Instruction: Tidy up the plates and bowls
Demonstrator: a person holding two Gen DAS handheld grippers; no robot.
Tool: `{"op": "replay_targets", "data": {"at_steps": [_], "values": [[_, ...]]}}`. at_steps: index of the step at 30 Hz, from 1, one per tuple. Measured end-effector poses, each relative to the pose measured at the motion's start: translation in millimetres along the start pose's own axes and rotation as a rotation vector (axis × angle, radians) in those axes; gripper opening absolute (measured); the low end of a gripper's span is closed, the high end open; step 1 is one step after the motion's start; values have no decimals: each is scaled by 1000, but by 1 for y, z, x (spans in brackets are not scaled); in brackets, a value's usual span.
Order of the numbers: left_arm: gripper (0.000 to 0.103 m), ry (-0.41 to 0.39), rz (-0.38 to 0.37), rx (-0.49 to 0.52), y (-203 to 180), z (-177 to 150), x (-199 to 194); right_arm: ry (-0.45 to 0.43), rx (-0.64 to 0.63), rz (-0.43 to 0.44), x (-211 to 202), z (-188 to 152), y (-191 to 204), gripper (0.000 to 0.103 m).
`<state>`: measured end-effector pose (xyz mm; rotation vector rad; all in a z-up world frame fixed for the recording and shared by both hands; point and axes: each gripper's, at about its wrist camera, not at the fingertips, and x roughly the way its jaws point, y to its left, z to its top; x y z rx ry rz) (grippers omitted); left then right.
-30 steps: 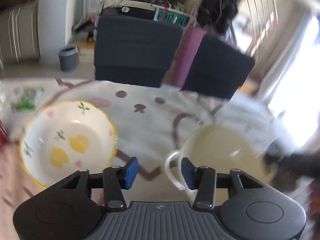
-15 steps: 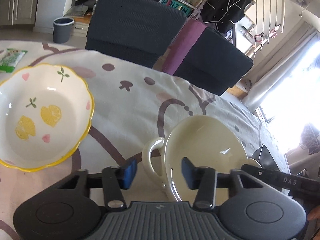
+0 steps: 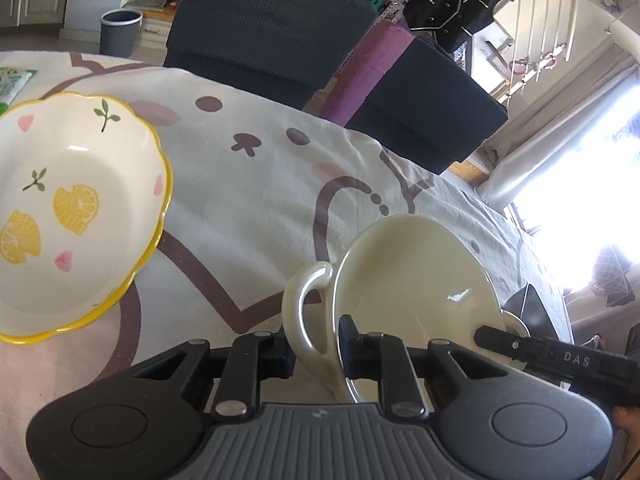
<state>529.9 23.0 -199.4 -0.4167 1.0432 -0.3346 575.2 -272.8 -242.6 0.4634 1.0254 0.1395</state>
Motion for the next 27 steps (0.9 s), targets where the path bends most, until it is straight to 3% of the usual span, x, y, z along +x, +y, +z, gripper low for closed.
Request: {"op": "replay_targets", "data": {"at_steps": [8, 15, 27], "values": [[25, -6, -19, -10, 6, 11, -14, 34, -20, -6, -2, 6, 1, 24], [24, 0, 6, 64, -2, 15, -15, 54, -82, -56, -7, 10, 12, 26], [25, 20, -4, 91, -2, 16, -6, 50, -71, -41, -7, 9, 9, 25]]}}
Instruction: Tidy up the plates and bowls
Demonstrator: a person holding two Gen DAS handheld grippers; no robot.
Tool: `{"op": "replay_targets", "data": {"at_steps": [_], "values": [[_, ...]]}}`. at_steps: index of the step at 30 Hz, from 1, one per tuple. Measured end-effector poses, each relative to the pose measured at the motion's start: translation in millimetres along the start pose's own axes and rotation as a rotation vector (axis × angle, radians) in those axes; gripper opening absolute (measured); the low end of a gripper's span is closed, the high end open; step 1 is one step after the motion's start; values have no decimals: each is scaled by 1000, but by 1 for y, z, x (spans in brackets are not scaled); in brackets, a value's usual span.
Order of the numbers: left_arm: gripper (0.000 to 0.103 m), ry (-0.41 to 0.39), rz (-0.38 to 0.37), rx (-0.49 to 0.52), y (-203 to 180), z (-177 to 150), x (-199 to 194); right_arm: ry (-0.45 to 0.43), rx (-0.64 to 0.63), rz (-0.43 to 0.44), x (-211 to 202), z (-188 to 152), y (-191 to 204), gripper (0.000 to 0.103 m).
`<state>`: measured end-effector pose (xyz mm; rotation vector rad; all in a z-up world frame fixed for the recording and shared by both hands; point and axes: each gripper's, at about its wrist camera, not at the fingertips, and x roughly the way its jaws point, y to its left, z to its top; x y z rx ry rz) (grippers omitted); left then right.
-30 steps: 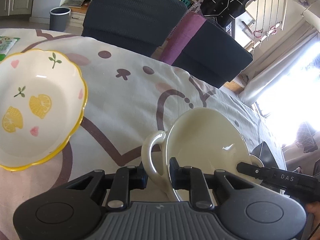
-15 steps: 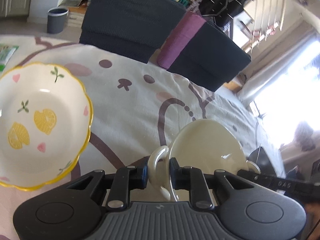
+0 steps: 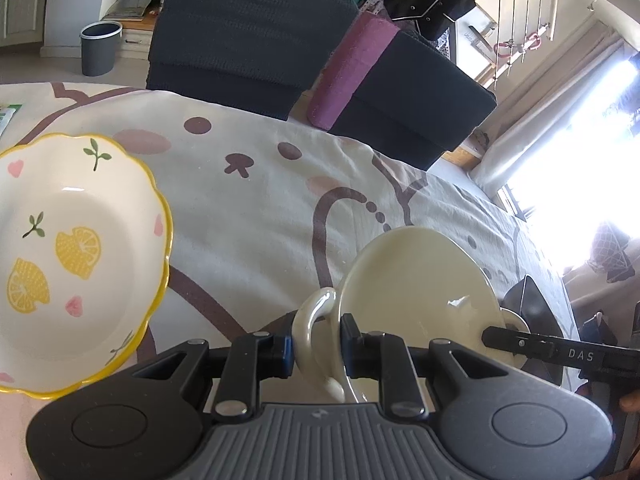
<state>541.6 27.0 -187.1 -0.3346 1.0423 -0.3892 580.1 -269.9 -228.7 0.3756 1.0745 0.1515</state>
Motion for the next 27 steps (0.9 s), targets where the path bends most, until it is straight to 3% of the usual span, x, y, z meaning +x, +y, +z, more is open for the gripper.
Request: {"op": "replay_targets", "data": {"at_steps": [9, 17, 27], "values": [[26, 16, -7, 44, -1, 2, 7, 28, -49, -48, -1, 3, 13, 27], [27, 31, 17, 100, -9, 1, 14, 12, -31, -27, -1, -1, 5, 26], [27, 14, 28, 88, -10, -7, 9, -15, -88, -32, -5, -6, 10, 26]]}}
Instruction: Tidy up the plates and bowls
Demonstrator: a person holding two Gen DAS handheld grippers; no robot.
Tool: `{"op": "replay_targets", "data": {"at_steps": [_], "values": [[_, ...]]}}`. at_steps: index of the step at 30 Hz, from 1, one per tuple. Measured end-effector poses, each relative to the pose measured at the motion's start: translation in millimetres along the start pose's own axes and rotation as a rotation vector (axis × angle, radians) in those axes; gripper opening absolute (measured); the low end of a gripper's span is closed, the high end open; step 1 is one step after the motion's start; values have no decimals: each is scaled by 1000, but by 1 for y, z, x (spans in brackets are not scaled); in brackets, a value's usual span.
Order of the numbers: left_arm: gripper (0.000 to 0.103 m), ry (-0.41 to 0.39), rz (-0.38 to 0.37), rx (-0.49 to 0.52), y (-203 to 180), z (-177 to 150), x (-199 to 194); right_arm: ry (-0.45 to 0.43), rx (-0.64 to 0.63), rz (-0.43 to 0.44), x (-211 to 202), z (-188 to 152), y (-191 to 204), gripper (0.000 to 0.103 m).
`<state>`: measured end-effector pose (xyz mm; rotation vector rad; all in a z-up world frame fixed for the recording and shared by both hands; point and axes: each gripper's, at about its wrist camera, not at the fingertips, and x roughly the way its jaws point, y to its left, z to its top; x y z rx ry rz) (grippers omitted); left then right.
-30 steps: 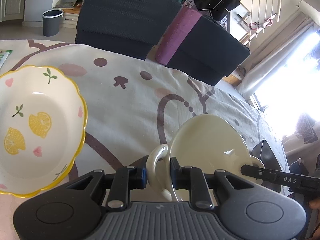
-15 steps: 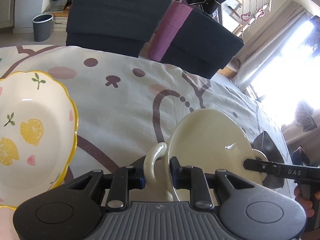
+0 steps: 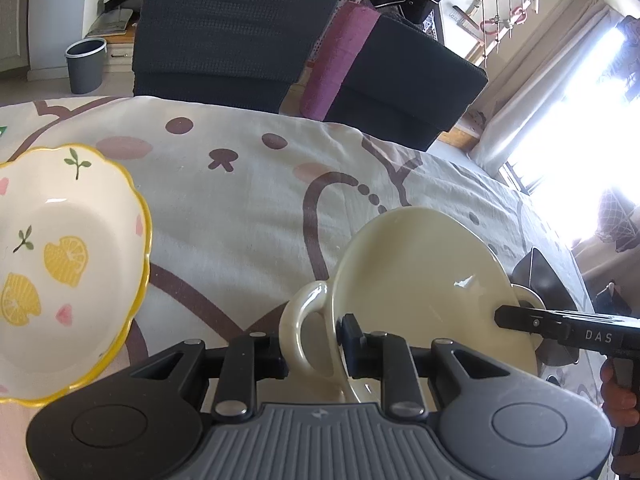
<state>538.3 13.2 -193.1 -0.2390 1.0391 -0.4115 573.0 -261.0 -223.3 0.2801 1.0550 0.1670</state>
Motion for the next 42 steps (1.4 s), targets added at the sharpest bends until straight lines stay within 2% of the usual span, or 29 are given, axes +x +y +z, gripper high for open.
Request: {"op": "replay_targets", "data": {"at_steps": [8, 20, 30, 42], "values": [[27, -37, 11, 5, -12, 0, -25, -26, -7, 4, -17, 1, 6, 26], [27, -97, 30, -17, -38, -18, -93, -92, -16, 31, -76, -7, 28, 26], [27, -117, 52, -19, -59, -50, -152, -122, -29, 44, -131, -42, 46, 26], [28, -137, 73, 0, -72, -102, -206, -140, -31, 48, -170, -92, 63, 26]]}}
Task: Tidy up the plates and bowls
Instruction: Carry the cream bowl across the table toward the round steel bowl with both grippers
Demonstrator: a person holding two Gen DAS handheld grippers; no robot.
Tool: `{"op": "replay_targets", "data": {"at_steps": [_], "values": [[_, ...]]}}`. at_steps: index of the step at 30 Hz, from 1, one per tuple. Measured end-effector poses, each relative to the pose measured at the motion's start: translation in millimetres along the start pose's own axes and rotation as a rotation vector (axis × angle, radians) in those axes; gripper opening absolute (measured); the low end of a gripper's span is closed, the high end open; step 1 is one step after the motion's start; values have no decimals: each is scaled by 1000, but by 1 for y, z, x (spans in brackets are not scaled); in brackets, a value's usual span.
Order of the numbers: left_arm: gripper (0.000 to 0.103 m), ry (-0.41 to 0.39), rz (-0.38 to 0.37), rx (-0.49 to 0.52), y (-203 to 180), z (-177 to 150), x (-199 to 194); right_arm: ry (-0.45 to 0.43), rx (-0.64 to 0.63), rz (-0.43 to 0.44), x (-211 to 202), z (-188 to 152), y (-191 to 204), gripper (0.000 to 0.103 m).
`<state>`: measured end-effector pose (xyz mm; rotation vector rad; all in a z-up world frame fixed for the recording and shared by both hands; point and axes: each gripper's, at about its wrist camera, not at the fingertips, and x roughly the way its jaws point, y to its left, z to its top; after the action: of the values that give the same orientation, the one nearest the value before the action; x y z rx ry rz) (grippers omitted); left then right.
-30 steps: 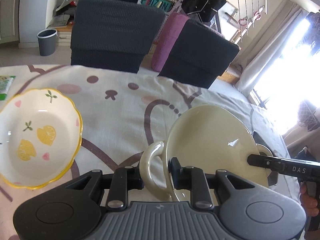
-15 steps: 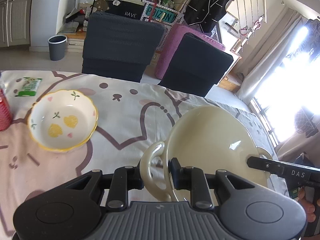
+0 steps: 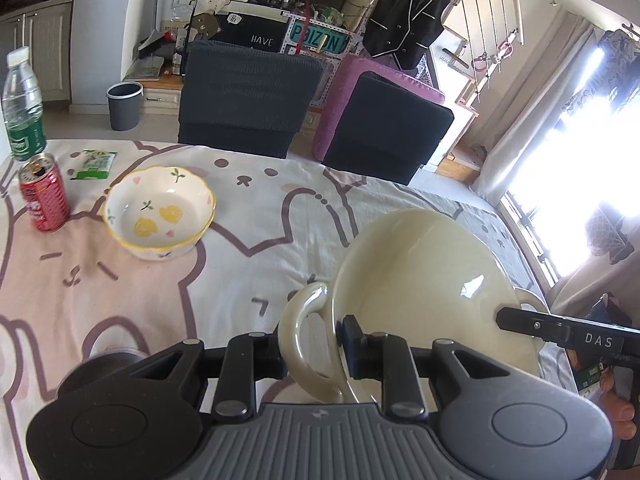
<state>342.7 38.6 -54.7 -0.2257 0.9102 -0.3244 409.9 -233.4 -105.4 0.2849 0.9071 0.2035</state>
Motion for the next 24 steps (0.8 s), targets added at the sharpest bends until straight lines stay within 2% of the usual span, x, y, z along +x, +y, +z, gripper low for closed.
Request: {"op": "replay_targets", "data": {"at_steps": [10, 19, 24], "values": [[29, -39, -11, -20, 7, -43, -36, -32, -72, -10, -34, -36, 29, 26], [29, 11, -8, -33, 16, -86, -35, 18, -33, -19, -38, -79, 32, 26], [29, 67, 1, -16, 20, -95, -21, 49, -5, -30, -29, -104, 26, 26]]}}
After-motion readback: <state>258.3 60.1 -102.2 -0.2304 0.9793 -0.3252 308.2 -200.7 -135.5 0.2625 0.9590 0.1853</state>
